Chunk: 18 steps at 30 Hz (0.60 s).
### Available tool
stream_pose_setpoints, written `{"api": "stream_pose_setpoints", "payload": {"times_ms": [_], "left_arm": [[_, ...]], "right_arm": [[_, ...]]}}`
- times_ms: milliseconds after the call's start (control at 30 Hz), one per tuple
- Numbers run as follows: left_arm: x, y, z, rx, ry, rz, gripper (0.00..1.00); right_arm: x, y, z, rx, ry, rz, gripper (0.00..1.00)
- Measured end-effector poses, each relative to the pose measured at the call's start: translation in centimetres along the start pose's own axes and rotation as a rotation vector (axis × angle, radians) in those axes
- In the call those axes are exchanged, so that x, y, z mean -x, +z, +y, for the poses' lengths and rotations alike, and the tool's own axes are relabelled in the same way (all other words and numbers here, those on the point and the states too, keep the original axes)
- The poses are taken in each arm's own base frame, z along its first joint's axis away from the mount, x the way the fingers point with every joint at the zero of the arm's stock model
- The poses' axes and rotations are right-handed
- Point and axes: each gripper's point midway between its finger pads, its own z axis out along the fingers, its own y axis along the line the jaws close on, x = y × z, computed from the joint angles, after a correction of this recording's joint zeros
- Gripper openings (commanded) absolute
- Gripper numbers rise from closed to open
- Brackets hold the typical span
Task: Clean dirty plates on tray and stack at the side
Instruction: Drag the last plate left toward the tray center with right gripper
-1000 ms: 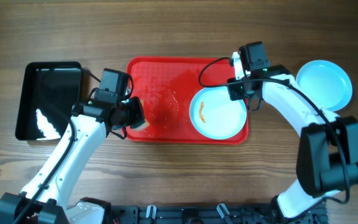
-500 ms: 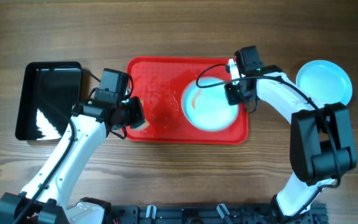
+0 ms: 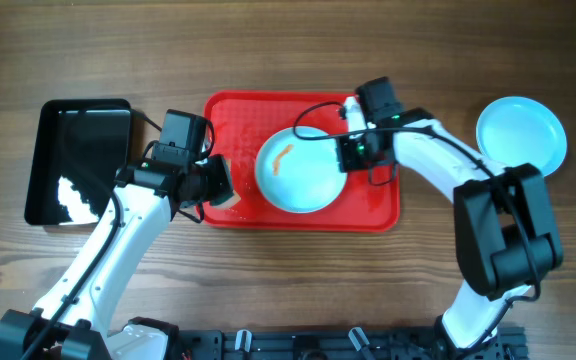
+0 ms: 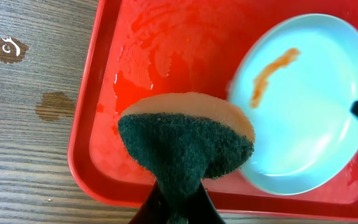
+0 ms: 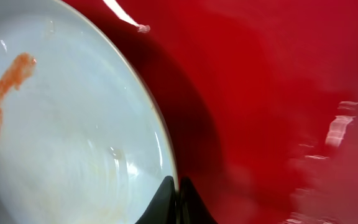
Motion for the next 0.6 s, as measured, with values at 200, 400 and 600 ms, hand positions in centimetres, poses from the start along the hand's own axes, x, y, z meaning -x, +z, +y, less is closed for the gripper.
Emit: {"api": "stream_pose_setpoints", "payload": {"times_ms": [200,400,600], "left_arm": [[0.0,0.0,0.0,0.0,0.0,0.001,0.04],[0.0,0.0,0.0,0.0,0.0,0.001,0.04],[0.0,0.0,0.0,0.0,0.0,0.001,0.04]], "right_arm": [[0.0,0.6,2.4,0.0,-0.015,-0.015,0.47],[-1.7,0.2,2.0,-0.023,0.045,0.069,0.42],[-1.3,-2.5,2.8,-0.038,0.126,0.132,0.44]]}}
